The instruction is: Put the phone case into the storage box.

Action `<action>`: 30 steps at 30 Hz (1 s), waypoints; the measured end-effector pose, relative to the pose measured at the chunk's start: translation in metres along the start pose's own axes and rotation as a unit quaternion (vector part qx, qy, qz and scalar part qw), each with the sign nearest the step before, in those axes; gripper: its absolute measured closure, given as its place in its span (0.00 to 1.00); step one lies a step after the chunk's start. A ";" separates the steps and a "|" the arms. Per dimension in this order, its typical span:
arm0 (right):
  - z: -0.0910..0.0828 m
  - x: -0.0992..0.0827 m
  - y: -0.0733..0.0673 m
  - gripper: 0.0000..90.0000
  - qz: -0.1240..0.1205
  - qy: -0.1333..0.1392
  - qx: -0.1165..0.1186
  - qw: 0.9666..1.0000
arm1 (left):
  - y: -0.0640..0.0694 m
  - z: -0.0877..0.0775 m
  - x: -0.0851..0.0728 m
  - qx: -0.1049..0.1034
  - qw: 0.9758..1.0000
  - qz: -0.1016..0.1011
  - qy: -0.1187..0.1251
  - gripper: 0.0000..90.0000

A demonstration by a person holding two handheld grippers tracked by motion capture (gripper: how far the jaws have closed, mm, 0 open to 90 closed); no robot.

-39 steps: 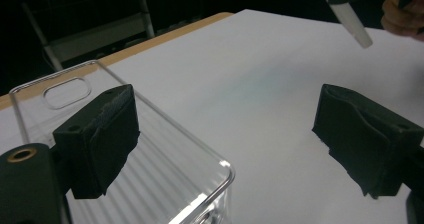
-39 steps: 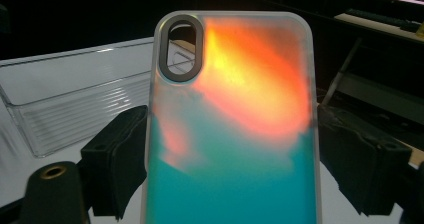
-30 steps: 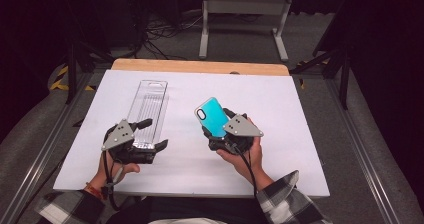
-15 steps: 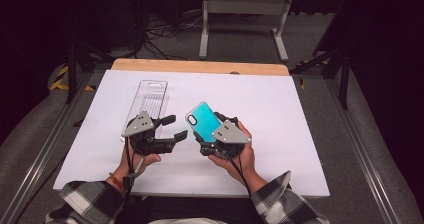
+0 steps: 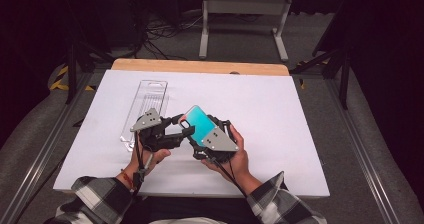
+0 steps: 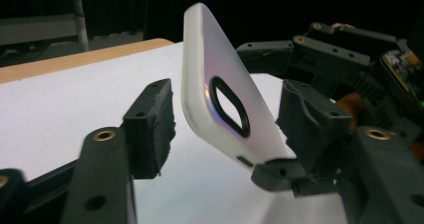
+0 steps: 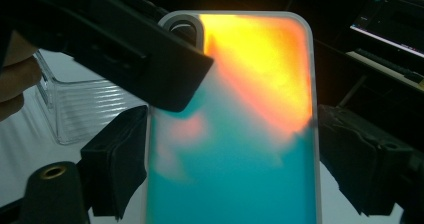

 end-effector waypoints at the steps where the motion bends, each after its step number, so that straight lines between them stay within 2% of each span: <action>1: 0.000 0.000 0.000 0.19 0.000 0.000 0.000 1.000 | 0.000 0.000 0.000 -0.001 1.000 0.000 0.000 0.49; 4: 0.000 0.000 -0.003 0.19 -0.007 0.001 -0.005 1.000 | 0.000 -0.001 0.001 0.006 1.000 -0.002 0.014 0.52; 7: 0.001 0.000 -0.004 0.19 -0.007 0.002 -0.015 1.000 | -0.002 -0.002 0.002 0.002 1.000 -0.014 0.028 0.55; 10: 0.003 0.000 -0.004 0.19 -0.005 0.003 -0.023 1.000 | -0.002 0.000 0.002 0.006 1.000 -0.016 0.026 0.59; 15: 0.003 -0.001 -0.005 0.19 -0.006 0.005 -0.032 0.999 | -0.003 -0.002 0.002 0.019 0.998 -0.026 0.048 0.71; 18: 0.004 -0.001 -0.006 0.19 -0.008 0.002 -0.035 0.999 | -0.003 -0.001 0.002 0.018 0.998 -0.027 0.054 0.76; 24: 0.007 -0.003 -0.005 0.19 -0.004 -0.001 -0.038 0.999 | 0.000 -0.001 0.004 0.007 0.998 -0.014 0.062 0.83; 30: 0.011 -0.005 -0.004 0.19 0.004 -0.006 -0.037 0.999 | 0.001 -0.001 0.005 0.008 0.999 0.004 0.052 0.86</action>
Point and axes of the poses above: each handheld gripper's, and its own axes: z roughly forward along the jaws, x roughly out of its top, y roughly to its right, the point moved 2 cm from there along z, roughly forward along the jaws, and after that the axes turned 12 degrees about -y, right-handed, at the moved point
